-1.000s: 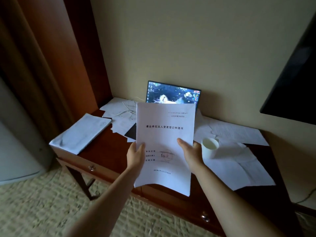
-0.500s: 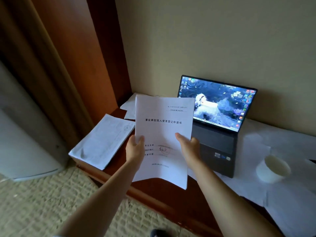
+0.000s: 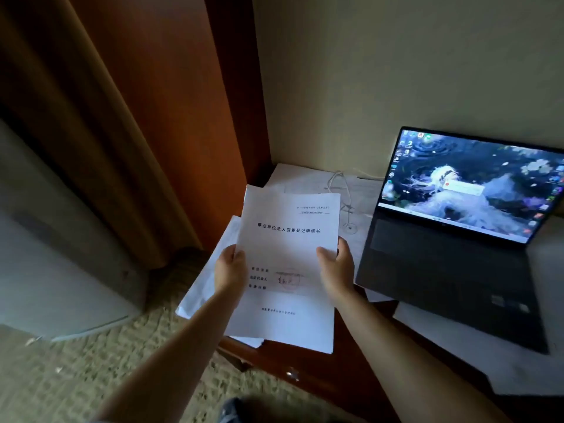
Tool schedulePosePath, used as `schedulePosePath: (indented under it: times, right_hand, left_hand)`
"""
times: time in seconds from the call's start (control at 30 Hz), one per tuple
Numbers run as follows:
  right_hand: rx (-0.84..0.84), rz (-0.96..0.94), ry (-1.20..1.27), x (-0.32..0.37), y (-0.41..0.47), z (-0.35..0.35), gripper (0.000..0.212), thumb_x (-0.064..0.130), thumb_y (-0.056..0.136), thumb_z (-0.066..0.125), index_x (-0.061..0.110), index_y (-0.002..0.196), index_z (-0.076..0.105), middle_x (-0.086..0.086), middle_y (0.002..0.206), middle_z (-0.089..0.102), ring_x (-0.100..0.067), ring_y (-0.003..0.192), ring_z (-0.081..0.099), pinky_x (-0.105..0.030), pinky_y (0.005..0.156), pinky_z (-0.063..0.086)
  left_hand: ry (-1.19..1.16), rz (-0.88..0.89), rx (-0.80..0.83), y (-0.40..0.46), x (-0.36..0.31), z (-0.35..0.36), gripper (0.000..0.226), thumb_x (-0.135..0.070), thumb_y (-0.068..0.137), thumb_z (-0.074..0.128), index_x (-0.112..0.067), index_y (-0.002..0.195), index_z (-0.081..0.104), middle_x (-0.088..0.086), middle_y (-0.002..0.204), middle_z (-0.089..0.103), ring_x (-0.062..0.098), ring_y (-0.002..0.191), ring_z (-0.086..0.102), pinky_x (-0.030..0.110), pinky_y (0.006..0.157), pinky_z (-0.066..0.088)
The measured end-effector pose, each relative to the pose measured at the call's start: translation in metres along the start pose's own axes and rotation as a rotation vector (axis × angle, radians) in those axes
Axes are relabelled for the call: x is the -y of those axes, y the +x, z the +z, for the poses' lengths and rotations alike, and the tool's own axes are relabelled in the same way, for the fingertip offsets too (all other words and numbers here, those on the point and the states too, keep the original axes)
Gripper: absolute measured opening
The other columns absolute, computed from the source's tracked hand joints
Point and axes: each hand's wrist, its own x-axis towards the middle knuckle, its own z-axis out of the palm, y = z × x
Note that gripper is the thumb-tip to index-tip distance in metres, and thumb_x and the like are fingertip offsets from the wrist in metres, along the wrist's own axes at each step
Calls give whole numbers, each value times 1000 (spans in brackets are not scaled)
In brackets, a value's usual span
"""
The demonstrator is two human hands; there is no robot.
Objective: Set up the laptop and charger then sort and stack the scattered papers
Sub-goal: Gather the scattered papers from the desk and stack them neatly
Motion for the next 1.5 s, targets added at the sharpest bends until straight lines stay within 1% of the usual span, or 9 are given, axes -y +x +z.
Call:
schedulePosePath:
  times: [0.1,0.2,0.37,0.6,0.73,0.97,1.13,1.37,1.5]
  right_hand:
    - [-77,34,-67,-13,-7,48,31,9,86,56,13,116,58,-2,109,66,-22,97,61,-28,83,45]
    - [-138,73,-130,-25,-16,90,35,7,86,54,12,120,57,-1,109,64,-20,96,60,-28,84,46]
    - [-193,138,-246,-40,-24,135,33,8,90,47,10,121,56,-10,114,65,-29,101,61,-40,86,50]
    - [-221,201,-326,-53,-10,160,33,12,92,43,12,124,53,-10,114,66,-30,103,62,-39,85,51]
    - [-235,202,-357,-58,3,162,33,11,92,44,13,123,54,-10,110,67,-31,99,63,-41,84,51]
    - [-239,172,-446,-70,12,158,29,11,93,45,9,121,55,-12,108,66,-30,99,62,-35,80,49]
    - [-204,202,-621,-74,15,153,33,12,95,44,6,127,49,-15,112,52,-32,100,56,-36,79,47]
    - [-225,262,-830,-73,8,157,48,18,92,50,6,138,39,-15,132,45,-32,119,44,-39,92,42]
    - [-206,268,-787,-73,6,161,50,15,91,54,6,138,39,-15,138,40,-35,123,38,-40,98,37]
  left_hand:
    - [25,-29,18,36,29,-23,24,-6,92,38,-11,73,52,2,62,48,17,54,46,21,47,34]
    - [76,-28,93,70,58,-42,21,-7,89,41,-12,78,58,2,67,52,15,56,47,21,46,34]
    - [145,-38,186,111,81,-62,22,-5,86,44,-10,76,62,1,63,54,15,56,46,21,47,32]
    - [198,-54,220,143,92,-54,22,-6,86,45,-5,78,66,12,77,65,30,72,56,34,67,49]
    - [196,-75,208,154,89,-46,19,-11,87,47,-16,82,64,11,87,65,30,81,58,33,75,47]
    - [316,-85,165,162,104,-29,40,-27,80,41,-8,97,71,16,99,64,32,100,51,40,90,42]
    - [205,-151,182,158,103,-25,21,-8,85,48,-7,95,66,14,98,60,30,92,53,33,77,41]
    - [212,-119,170,150,97,-31,20,-5,89,48,-18,76,55,1,71,53,22,73,49,26,65,33]
    - [295,-113,203,148,96,-33,24,1,88,41,-12,74,56,7,72,55,25,71,51,26,55,31]
